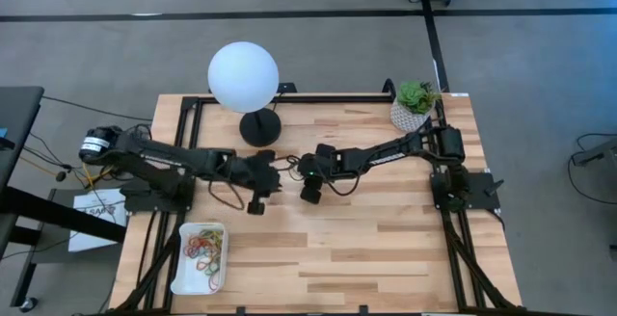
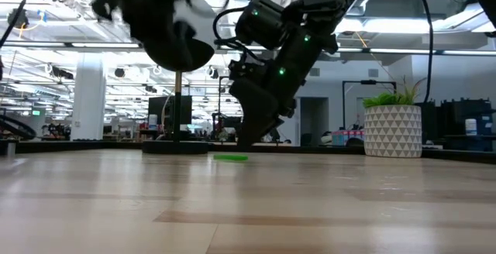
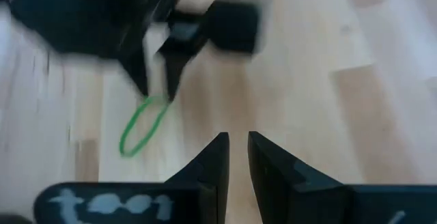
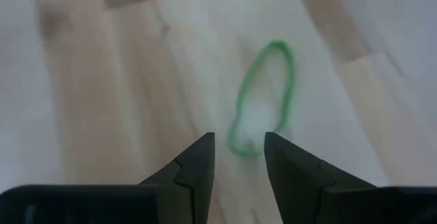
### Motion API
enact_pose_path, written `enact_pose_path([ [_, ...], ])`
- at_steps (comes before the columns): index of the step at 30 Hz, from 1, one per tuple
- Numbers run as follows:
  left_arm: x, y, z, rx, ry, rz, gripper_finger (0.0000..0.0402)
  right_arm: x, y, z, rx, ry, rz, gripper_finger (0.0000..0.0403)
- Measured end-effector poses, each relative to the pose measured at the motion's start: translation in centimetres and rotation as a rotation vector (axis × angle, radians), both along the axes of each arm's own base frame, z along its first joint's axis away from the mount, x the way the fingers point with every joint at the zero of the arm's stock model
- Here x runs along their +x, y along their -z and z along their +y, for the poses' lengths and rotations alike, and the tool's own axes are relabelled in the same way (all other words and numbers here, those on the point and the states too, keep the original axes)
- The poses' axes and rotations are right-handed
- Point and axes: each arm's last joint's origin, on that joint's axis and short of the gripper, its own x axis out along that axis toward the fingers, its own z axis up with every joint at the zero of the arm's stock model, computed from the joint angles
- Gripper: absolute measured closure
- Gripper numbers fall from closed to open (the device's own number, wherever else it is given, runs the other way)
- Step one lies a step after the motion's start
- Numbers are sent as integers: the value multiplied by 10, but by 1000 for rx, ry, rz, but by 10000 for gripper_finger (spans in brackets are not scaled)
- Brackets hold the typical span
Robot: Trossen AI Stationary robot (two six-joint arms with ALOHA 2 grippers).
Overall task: Pick and place items into bin
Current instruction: Put the green rubber band into the white bin
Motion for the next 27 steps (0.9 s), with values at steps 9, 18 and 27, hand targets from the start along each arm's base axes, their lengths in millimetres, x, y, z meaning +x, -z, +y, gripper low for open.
enact_pose_path([
  [9, -16, 53, 46, -126, -99, -123, 356, 8, -5, 3, -47, -83, -80, 280],
  [18, -23, 64, 58, -130, -157, -165, 356, 17, 25, -14, -35, -33, -68, 280],
  [27, -22, 63, 58, -137, -163, -185, 356, 22, 36, -16, -26, -12, -55, 289],
])
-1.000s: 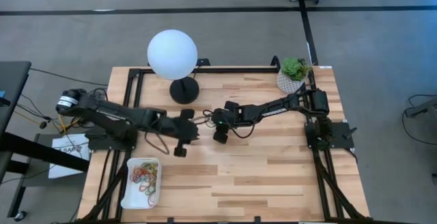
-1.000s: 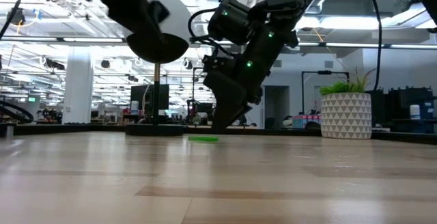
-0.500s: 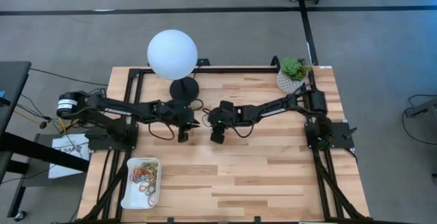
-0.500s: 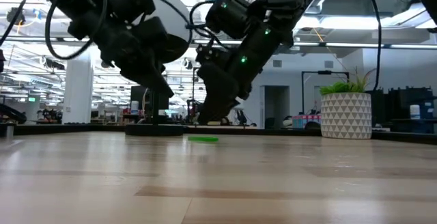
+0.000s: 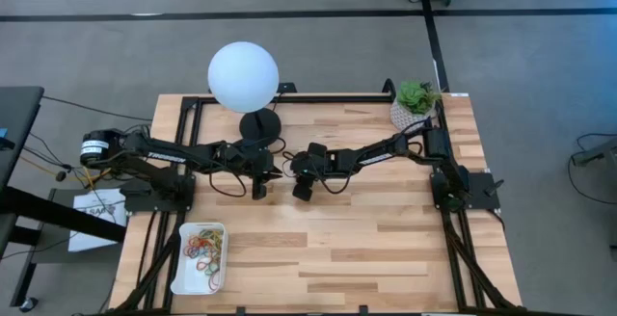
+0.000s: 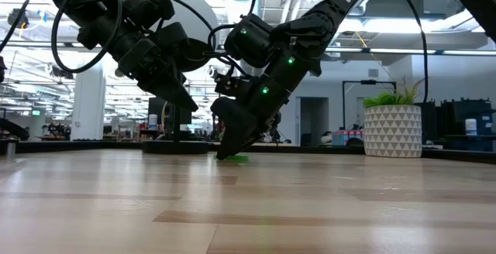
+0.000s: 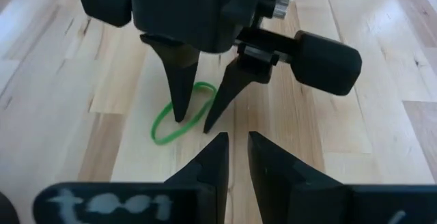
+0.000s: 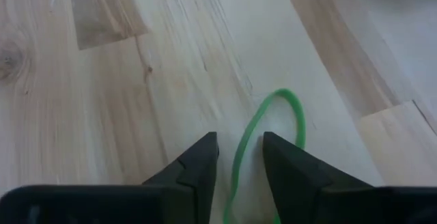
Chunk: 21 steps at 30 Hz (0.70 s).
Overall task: Pick and place items into bin
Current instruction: Put the green rubber band into the white bin
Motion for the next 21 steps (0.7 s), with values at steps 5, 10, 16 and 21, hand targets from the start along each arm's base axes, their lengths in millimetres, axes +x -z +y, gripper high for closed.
enact_pose_path([
  [5, -1, 1, 0, -33, -22, 11, 356, 0, 1, 0, 4, 1, 6, 351],
  [10, -3, 4, -1, -111, -78, 54, 356, 1, -8, 10, 6, -1, -36, 393],
  [16, -2, 8, -6, -159, -100, 73, 356, 0, -50, 37, -4, -55, -156, 398],
  [21, 12, 10, -23, -91, 30, -12, 356, 0, -60, 59, 9, -98, -215, 400],
])
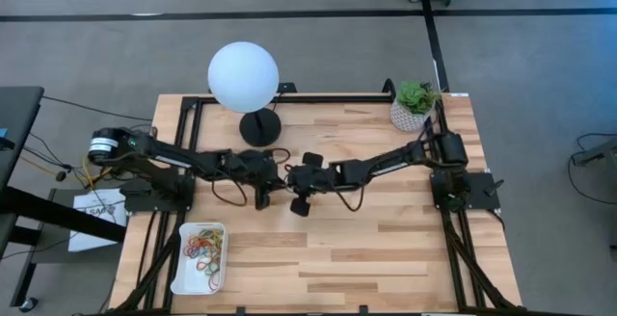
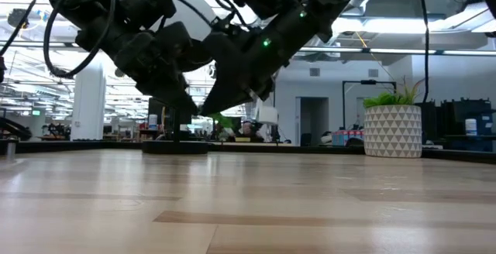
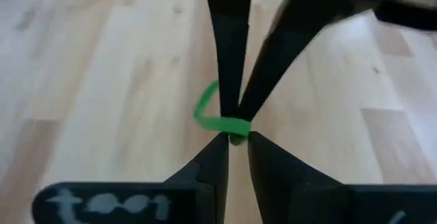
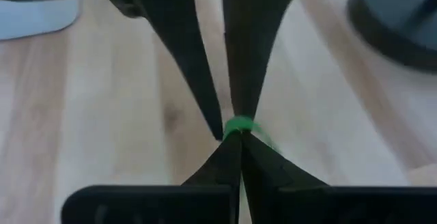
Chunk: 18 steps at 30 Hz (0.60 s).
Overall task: Pick and place items into bin
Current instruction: Put the green rubber band into the white bin
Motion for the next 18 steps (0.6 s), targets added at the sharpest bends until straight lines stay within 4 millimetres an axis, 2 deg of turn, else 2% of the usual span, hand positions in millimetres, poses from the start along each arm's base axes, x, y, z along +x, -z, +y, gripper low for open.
enact_pose_path([
  [4, 7, 9, -15, 10, 54, -6, 356, -3, 1, 14, 32, 2, 15, 402],
  [8, 9, 19, -21, 84, -5, 36, 341, -7, 4, 18, 98, 63, 64, 402],
  [18, 13, 48, -24, 149, -65, 137, 231, -10, 8, 20, 134, 102, 104, 402],
])
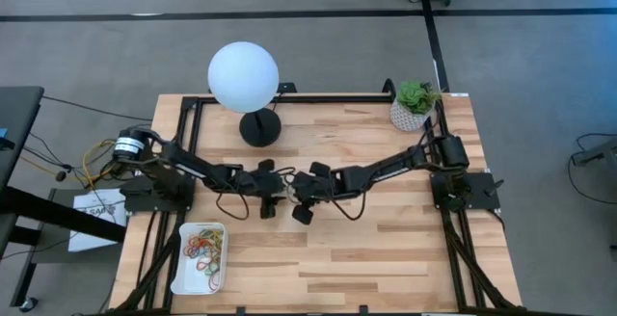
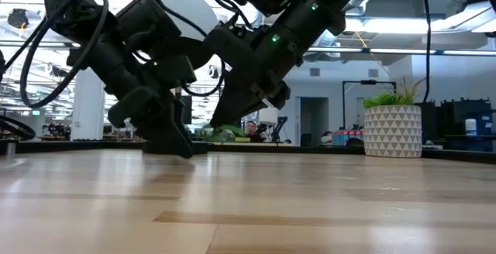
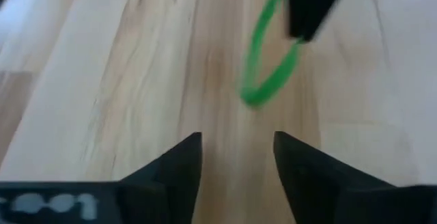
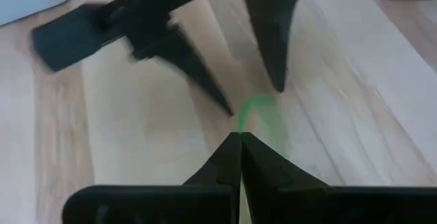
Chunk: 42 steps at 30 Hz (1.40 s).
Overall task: Pick and place items into bin
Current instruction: Put the green rubber band into the white bin
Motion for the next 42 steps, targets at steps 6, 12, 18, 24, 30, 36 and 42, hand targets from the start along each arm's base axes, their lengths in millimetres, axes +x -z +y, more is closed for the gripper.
enact_pose_path([
  [6, 6, -6, -4, 37, 6, -96, 203, -1, 1, -7, 49, 61, 16, 402],
  [12, 9, -11, -6, 60, 30, -144, 203, 2, 0, -13, 197, 26, 10, 403],
  [18, 9, -11, -7, 41, 55, -149, 204, 4, -2, -18, 201, 35, -24, 403],
  [24, 9, -11, -7, 24, 75, -150, 262, 7, -4, -24, 197, 38, -59, 400],
  [30, 9, -11, -8, -10, 77, -145, 384, 6, -3, -24, 184, 47, -43, 377],
  [36, 8, -9, -9, -40, 55, -134, 395, 2, 0, -17, 161, 50, 1, 325],
  [42, 4, -10, -17, -86, 57, -98, 401, -3, 3, 0, 156, 12, 47, 282],
])
